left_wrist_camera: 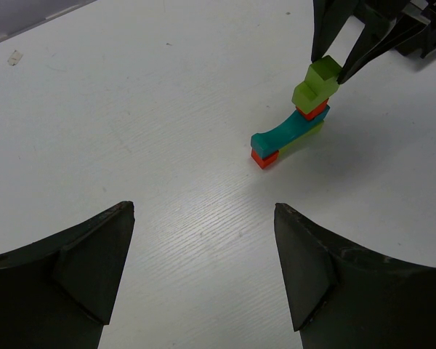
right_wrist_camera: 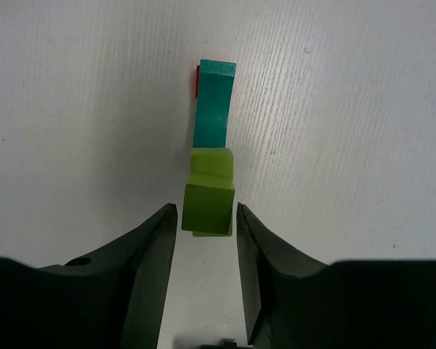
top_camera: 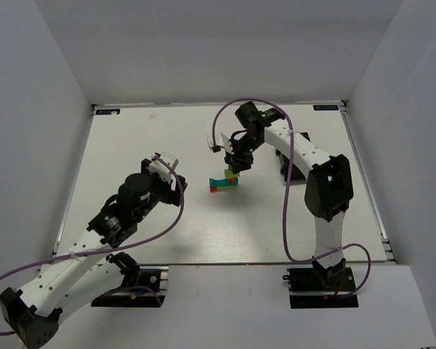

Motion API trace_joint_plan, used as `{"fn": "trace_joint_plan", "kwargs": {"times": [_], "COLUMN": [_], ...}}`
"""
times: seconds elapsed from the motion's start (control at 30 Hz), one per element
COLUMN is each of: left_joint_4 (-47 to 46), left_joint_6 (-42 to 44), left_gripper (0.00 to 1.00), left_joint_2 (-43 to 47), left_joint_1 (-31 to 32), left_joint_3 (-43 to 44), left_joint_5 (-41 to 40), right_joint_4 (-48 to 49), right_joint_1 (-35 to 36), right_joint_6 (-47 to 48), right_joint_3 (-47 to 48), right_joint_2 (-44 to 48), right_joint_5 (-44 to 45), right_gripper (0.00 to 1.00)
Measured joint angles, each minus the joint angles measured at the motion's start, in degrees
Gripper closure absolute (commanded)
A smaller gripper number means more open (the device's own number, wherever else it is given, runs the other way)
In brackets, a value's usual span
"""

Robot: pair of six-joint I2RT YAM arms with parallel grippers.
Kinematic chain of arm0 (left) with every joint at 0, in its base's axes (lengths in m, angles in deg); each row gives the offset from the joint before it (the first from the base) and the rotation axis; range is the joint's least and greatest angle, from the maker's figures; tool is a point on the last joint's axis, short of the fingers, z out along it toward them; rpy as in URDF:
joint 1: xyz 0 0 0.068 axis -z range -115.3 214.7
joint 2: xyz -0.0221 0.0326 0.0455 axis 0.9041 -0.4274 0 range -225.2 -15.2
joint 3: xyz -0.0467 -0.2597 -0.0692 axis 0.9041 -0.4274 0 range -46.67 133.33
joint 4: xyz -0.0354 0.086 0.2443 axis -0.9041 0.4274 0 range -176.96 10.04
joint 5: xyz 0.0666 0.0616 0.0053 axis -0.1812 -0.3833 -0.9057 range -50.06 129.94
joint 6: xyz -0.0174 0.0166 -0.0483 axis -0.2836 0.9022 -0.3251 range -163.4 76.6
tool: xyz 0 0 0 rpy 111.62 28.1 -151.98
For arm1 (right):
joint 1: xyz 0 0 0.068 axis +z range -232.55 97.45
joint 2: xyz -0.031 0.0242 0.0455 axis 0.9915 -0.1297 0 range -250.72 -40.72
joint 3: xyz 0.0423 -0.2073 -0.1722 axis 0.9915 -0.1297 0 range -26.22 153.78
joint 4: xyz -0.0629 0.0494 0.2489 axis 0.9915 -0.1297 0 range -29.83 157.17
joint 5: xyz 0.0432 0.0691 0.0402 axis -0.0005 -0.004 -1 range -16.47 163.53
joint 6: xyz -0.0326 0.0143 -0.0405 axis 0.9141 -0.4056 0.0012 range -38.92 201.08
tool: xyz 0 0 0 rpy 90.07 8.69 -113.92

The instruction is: Build the wood block tower

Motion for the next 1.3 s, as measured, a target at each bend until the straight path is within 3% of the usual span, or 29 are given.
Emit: {"fn": "trace_joint_plan", "kwargs": {"times": [0.37,0.47,0.5,1.0,1.3], "left_joint_4": [0.0,0.0,0.0,0.0,0.0], "left_joint_6": [0.13,0.13,0.13,0.15,0.39], "left_gripper": [0.12,0.12,0.12,0.12,0.09], "left_joint_2": [0.0,0.0,0.0,0.0,0.0], "left_joint_1": [0.0,0.0,0.02,0.0,0.02], "left_joint_3": [0.0,0.0,0.0,0.0,0.0], "left_joint_5": [0.0,0.0,0.0,0.0,0.0], "right_joint_4": [0.0,0.02,0.0,2.25,7.37], "right_joint_1": [0.0,0.0,0.0,-0.22,-2.82], "right_joint_6": [0.09,0.15,0.09,-1.11,-3.96], "right_joint_3": [0.0,0.0,0.0,-1.31,-14.78], "right_joint_2": [0.0,0.0,0.0,1.33,15.76], "right_joint_5": [-0.02,-0.04,-0.02,1.77,5.6], "right_gripper": [0.36,0.19,0.1,0.1,0.1]}}
